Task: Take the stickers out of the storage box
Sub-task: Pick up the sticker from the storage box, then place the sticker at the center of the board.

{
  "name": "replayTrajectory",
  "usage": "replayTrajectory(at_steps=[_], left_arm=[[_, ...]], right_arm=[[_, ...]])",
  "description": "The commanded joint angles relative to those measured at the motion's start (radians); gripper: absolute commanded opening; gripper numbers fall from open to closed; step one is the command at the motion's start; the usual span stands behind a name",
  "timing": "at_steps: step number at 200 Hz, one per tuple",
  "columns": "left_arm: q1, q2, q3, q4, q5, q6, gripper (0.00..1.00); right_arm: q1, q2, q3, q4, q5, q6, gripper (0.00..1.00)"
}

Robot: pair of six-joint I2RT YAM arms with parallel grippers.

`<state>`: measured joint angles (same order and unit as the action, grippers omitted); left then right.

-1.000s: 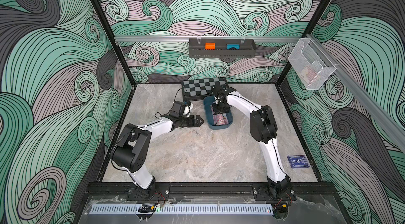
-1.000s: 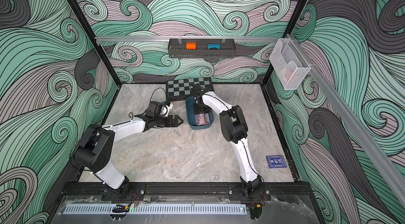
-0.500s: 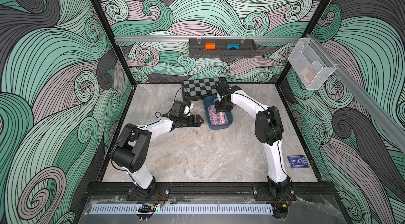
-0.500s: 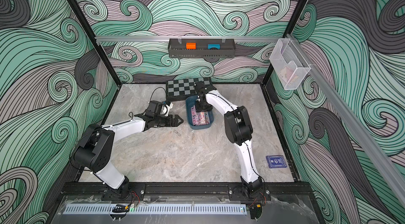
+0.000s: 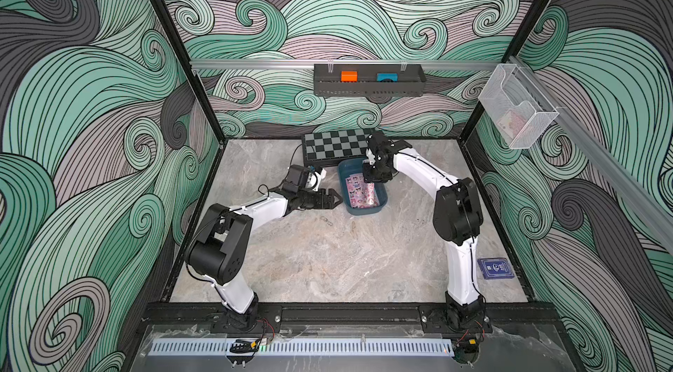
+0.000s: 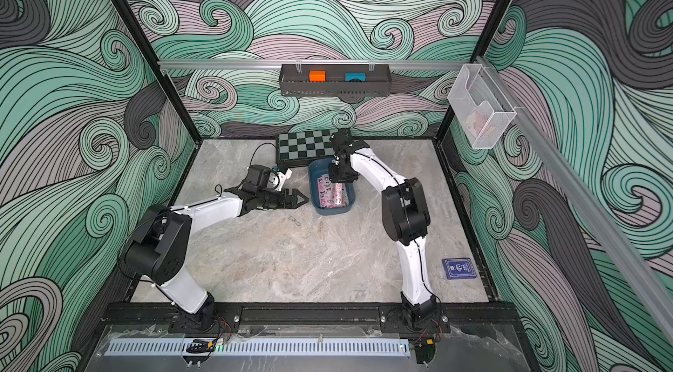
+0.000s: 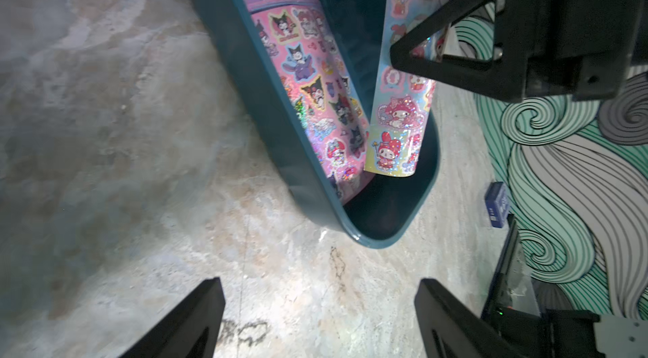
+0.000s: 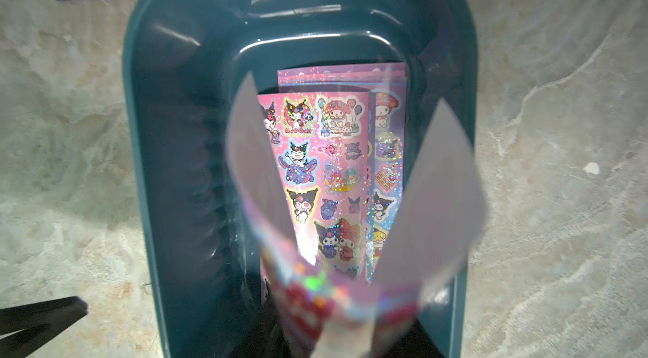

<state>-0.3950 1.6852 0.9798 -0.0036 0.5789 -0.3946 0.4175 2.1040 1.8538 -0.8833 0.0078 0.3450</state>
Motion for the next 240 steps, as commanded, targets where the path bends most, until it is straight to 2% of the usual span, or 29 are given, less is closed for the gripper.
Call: replayTrajectory(at_steps=[1,48,71,103,149,177,198,220,240], left_arm=[[-0.005,-0.004,0.084,0.030,0.090,-0.039,0.90],[-0.008,-0.020,0.202,-0.018,0.167,-0.057,0.86],[-0.008,-0.040,0.178,0.021,0.215,-0.095,0.85],[-0.008,-0.071,0.157,-0.002,0.232,-0.072,0.83],[-0.008,-0.095,0.133,-0.004,0.245,-0.066,0.82],[-0.010,-0.086,0.142,0.000,0.276,-0.072,0.76],[-0.010,-0.082,0.142,0.005,0.300,-0.076,0.65],[-0.008,-0.072,0.149,0.014,0.339,-0.088,0.43],[-0.008,-0.069,0.151,0.016,0.344,-0.089,0.37]], right_arm=[[-0.015,-0.069,0.002,0.014,-0.075,0.013,0.40],[-0.055,-0.136,-0.013,0.021,-0.288,0.017,0.41],[-0.058,-0.140,-0.006,0.040,-0.442,0.027,0.39],[-0.051,-0.163,-0.044,0.136,-0.625,0.078,0.38],[-0.026,-0.183,-0.051,0.154,-0.665,0.091,0.39],[-0.025,-0.185,-0.043,0.155,-0.670,0.097,0.39],[-0.020,-0.176,-0.039,0.163,-0.673,0.105,0.39],[-0.012,-0.155,-0.023,0.165,-0.676,0.110,0.39],[-0.006,-0.144,-0.009,0.164,-0.674,0.113,0.40]])
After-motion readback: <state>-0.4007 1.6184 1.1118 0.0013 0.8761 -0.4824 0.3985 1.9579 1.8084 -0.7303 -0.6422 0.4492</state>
